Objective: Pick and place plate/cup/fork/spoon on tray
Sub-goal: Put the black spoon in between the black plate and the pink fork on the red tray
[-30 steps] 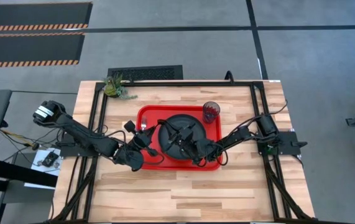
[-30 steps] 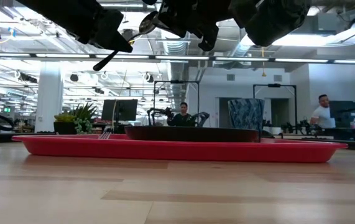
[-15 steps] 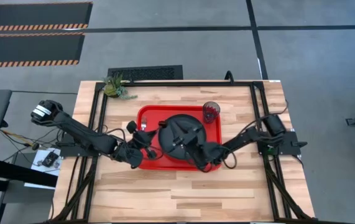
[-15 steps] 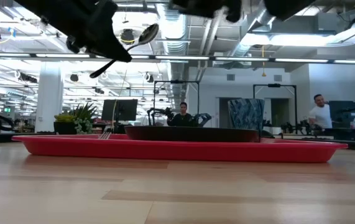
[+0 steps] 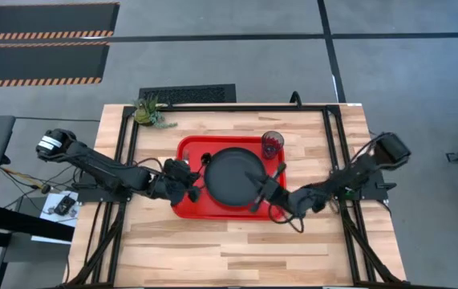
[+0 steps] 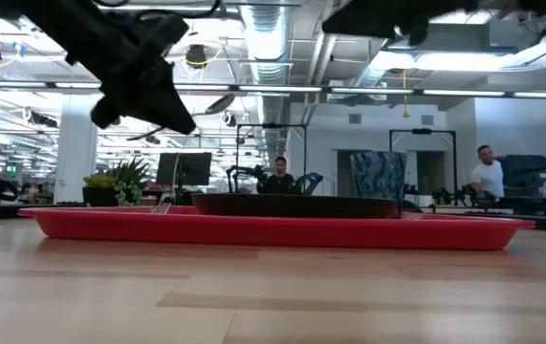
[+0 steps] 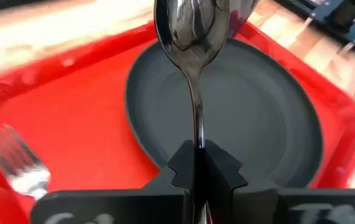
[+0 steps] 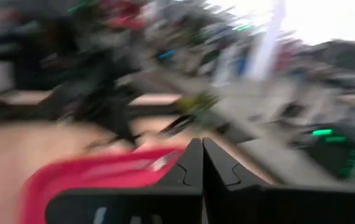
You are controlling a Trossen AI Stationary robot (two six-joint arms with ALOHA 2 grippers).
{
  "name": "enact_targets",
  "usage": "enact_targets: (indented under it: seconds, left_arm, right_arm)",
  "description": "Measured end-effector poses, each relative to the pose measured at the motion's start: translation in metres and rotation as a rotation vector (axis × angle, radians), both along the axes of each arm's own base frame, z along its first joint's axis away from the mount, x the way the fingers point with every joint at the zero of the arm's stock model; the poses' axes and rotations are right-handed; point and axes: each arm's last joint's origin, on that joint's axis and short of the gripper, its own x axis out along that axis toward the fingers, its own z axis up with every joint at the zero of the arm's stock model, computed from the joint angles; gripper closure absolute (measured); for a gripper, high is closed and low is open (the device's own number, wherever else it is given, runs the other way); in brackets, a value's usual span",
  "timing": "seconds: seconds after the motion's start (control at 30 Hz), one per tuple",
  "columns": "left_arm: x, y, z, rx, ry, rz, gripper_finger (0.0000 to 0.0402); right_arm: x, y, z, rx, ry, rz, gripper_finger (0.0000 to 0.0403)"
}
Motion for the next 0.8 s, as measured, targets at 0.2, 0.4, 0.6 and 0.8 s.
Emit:
enact_targets:
  seconds: [0.2, 0.4, 0.6, 0.8]
  left_arm:
    - [0.005, 0.02, -0.004, -0.084, -0.042, 0.057, 0.0399]
    - [0.004, 0.039, -0.008, -0.184, -0.058, 0.195, 0.0399]
    - [0.011, 0.042, -0.037, -0.288, -0.01, 0.351, 0.0399]
    - [0.02, 0.041, -0.061, -0.345, -0.025, 0.457, 0.0399]
  right_arm:
    - [-0.021, -0.029, -0.026, 0.119, 0.175, 0.242, 0.0397]
    - [-0.037, -0.049, -0.031, 0.173, 0.16, 0.318, 0.0399]
    - [-0.056, -0.054, -0.032, 0.165, 0.163, 0.399, 0.0399]
    - [-0.075, -0.057, -0.034, 0.171, 0.138, 0.445, 0.0398]
